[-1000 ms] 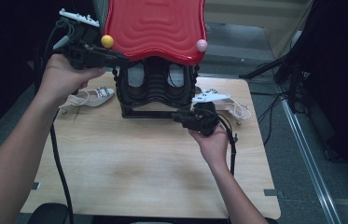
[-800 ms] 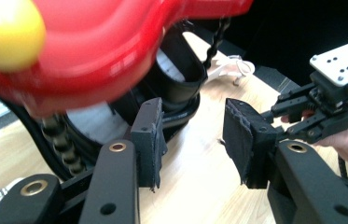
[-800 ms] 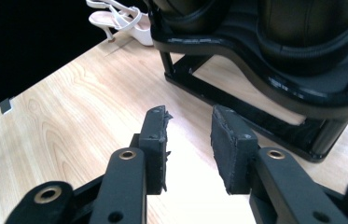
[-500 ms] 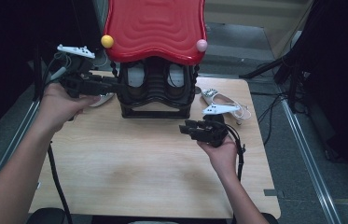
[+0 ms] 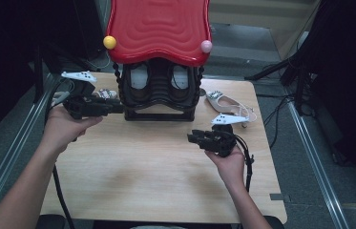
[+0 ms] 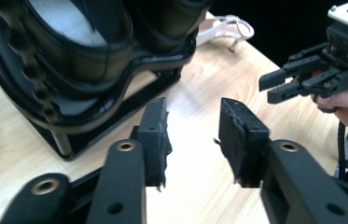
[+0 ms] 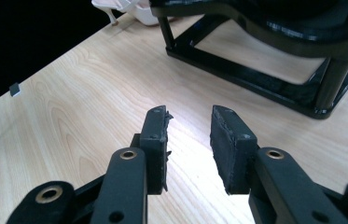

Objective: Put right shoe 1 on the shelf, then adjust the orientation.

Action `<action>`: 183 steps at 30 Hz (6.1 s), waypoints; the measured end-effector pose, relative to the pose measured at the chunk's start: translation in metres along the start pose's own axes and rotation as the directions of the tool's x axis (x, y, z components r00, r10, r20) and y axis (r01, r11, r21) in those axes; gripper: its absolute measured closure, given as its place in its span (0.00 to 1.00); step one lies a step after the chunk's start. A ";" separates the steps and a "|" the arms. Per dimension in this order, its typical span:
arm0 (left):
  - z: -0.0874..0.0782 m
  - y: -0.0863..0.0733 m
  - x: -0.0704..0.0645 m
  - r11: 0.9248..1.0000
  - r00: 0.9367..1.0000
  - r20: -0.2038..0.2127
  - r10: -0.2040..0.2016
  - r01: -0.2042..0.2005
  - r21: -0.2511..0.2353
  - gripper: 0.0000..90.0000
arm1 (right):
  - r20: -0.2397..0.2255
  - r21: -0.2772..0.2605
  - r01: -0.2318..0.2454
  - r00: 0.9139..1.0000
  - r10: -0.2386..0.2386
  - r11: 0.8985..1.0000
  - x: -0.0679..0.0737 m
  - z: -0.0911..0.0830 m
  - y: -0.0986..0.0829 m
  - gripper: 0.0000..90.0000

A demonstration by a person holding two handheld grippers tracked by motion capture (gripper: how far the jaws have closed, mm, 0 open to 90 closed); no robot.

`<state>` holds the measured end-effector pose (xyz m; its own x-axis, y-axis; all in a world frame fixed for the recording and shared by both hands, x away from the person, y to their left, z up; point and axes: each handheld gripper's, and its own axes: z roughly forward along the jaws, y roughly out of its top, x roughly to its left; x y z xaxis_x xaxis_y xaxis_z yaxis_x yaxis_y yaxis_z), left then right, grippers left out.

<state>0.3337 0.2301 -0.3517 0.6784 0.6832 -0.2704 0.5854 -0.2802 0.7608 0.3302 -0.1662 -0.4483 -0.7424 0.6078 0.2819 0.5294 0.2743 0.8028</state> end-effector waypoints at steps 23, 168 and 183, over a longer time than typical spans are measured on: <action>0.041 -0.068 0.035 0.998 0.998 0.001 -0.063 0.063 0.028 0.96 | 0.040 0.022 -0.010 0.999 0.009 1.000 -0.014 0.001 -0.027 0.71; 0.001 -0.161 0.227 0.932 0.796 -0.494 -0.350 0.348 -0.099 1.00 | 0.085 0.078 -0.027 0.996 0.020 0.997 -0.020 0.020 -0.047 0.74; 0.014 -0.157 0.207 0.944 0.842 -0.434 -0.321 0.324 -0.070 1.00 | 0.084 0.076 -0.024 0.996 0.018 0.997 -0.021 0.019 -0.046 0.74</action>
<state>0.3883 0.4061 -0.5357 0.1907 0.9576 -0.2160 0.7409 0.0040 0.6716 0.3291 -0.1771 -0.5017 -0.6957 0.6731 0.2510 0.5770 0.3154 0.7534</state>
